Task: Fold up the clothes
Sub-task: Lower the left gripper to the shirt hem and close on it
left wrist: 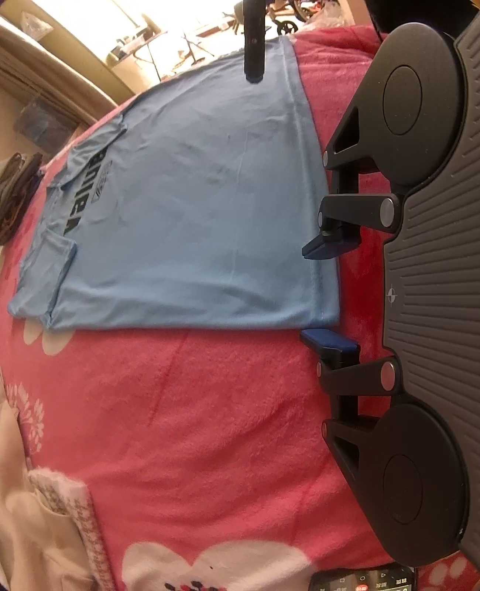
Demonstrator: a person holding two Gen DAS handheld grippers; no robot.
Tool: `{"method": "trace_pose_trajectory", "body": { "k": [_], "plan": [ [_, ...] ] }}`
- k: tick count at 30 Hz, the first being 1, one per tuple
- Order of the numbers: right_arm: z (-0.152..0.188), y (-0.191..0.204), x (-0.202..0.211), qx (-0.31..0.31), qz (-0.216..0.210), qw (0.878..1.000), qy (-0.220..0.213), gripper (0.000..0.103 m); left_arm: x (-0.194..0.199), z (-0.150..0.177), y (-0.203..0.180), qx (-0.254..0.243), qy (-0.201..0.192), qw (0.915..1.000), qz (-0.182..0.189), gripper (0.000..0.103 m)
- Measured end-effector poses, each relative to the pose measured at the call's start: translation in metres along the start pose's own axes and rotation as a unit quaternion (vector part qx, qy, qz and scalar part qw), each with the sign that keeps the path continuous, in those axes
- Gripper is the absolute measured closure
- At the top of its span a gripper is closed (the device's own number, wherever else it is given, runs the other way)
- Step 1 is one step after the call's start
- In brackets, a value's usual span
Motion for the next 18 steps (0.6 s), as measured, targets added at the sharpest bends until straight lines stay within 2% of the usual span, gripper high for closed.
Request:
{"method": "trace_pose_trajectory", "body": {
  "k": [18],
  "plan": [
    [0.0036,0.005,0.0012,0.006,-0.01,1.0,0.004,0.057,-0.0032,0.0015,0.0036,0.001,0.002,1.0,-0.007,0.063]
  ]
}}
Point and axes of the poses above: each gripper's, at about its wrist camera, not at the fingertips, and x roughly against the way its jaws point, y to its left, z to its underside, the point moved 10 cm from there along -x, roughly the way its jaws point, and after that the axes turned 10 degrees about z, right-handed, at the moved point
